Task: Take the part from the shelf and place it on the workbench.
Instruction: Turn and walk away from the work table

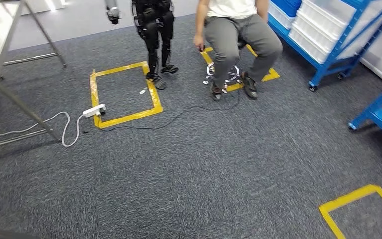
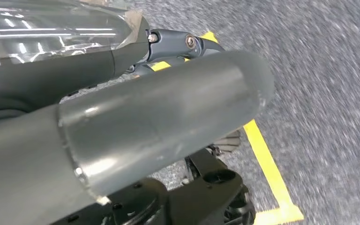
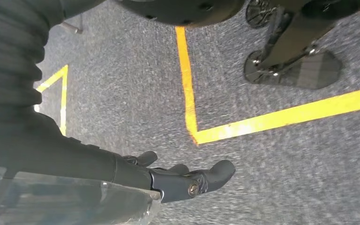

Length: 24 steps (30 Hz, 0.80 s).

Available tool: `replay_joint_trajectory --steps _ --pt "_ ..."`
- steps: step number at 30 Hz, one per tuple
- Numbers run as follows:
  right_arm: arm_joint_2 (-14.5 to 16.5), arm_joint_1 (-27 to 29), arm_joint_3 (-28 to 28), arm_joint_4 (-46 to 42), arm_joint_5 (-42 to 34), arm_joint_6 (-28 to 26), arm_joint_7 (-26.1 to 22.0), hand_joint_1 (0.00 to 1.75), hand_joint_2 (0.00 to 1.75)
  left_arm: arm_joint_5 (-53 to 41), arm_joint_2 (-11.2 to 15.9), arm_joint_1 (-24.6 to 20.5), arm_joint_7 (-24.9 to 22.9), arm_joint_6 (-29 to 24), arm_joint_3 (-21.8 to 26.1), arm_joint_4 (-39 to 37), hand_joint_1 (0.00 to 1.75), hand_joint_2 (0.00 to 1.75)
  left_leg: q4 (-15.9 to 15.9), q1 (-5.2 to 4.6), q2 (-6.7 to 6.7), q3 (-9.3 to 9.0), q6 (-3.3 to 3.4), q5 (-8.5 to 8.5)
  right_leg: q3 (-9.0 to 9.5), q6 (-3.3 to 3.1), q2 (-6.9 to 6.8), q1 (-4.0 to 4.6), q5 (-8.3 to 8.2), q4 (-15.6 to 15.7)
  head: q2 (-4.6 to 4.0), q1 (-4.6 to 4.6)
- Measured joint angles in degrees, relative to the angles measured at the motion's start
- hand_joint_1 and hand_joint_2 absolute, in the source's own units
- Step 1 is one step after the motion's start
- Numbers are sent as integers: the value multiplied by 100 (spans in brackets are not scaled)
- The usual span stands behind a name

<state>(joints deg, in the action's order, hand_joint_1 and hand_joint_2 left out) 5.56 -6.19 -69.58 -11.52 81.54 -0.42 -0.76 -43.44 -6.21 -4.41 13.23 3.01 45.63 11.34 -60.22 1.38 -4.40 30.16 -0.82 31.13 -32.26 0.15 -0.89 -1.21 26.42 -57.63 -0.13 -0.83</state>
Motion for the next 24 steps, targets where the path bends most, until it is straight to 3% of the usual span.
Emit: replay_joint_trajectory --steps 2,3,4,5,7,8,9,11,13,15,17,18,20,22,24 --pt "9 -5 -1 1 -10 -11 9 0 175 -21 2 20 4 6 -1 -4 0 0 -738 13 324 331 -10 412 1 -63 128 11 -21 1 0 -25" --pt "13 -8 -2 1 -13 -16 9 0 175 -31 4 36 4 8 -2 -6 0 0 -1111 12 399 520 -7 566 -3 -79 204 33 -24 -1 0 -29" --pt "17 -4 -2 1 -16 -23 11 0 175 -39 8 51 4 9 -2 -8 0 0 -1342 11 435 653 2 614 -3 -86 282 54 -25 -2 0 -27" --pt "21 5 -2 1 -21 -34 14 0 175 -45 11 61 5 9 -2 -9 0 0 -1344 10 453 685 20 529 2 -87 364 69 -24 -4 0 -28" --pt "38 18 -3 1 -31 -61 17 0 175 -56 21 67 6 9 -2 -10 0 0 -765 9 552 468 78 102 23 -86 523 83 -24 -7 0 -28" --pt "52 16 -4 1 -33 -70 18 0 175 -62 28 68 7 10 -2 -11 0 0 -369 8 680 302 111 -94 28 -82 595 96 -24 -12 0 -27" --pt "67 9 -4 2 -34 -75 19 0 175 -67 37 69 8 11 -3 -13 0 0 -60 4 779 173 130 -220 23 -73 660 104 -27 -17 0 -25" --pt "93 2 -5 3 -34 -78 20 0 175 -71 51 70 10 14 -4 -16 0 0 195 -28 856 71 154 -275 -17 -27 772 107 -42 -15 0 -23" --pt "101 21 -6 3 -32 -79 25 0 175 -71 51 64 14 15 -4 -17 0 0 267 -54 722 45 208 -322 -79 45 826 90 -63 -4 0 -23" --pt "99 36 -6 3 -22 -84 38 0 175 -71 45 56 19 16 -4 -17 0 0 369 -54 591 4 276 -388 -180 76 611 93 11 -143 0 -14" --pt "99 21 -5 3 -9 -90 50 0 175 -70 46 69 20 15 -4 -18 0 0 411 -60 445 -13 311 -407 -433 55 313 88 264 -648 0 3" --pt "100 12 -4 3 2 -92 56 0 175 -70 49 82 20 14 -4 -19 0 0 414 -66 358 -9 324 -402 -608 49 240 81 418 -998 0 12" --pt "98 4 -2 4 25 -92 58 0 175 -67 52 101 19 5 -3 -19 0 0 413 -73 200 -3 330 -392 -832 86 194 42 575 -1482 0 10" --pt "92 14 0 3 37 -91 58 0 175 -64 45 106 22 -2 -2 -20 0 0 405 -70 64 1 315 -379 -687 194 123 -10 469 -1289 0 12" --pt "80 14 0 3 31 -90 47 0 175 -72 35 106 39 -2 -2 -22 0 0 381 -73 -52 -14 267 -350 -267 301 -112 -60 256 -586 0 16"
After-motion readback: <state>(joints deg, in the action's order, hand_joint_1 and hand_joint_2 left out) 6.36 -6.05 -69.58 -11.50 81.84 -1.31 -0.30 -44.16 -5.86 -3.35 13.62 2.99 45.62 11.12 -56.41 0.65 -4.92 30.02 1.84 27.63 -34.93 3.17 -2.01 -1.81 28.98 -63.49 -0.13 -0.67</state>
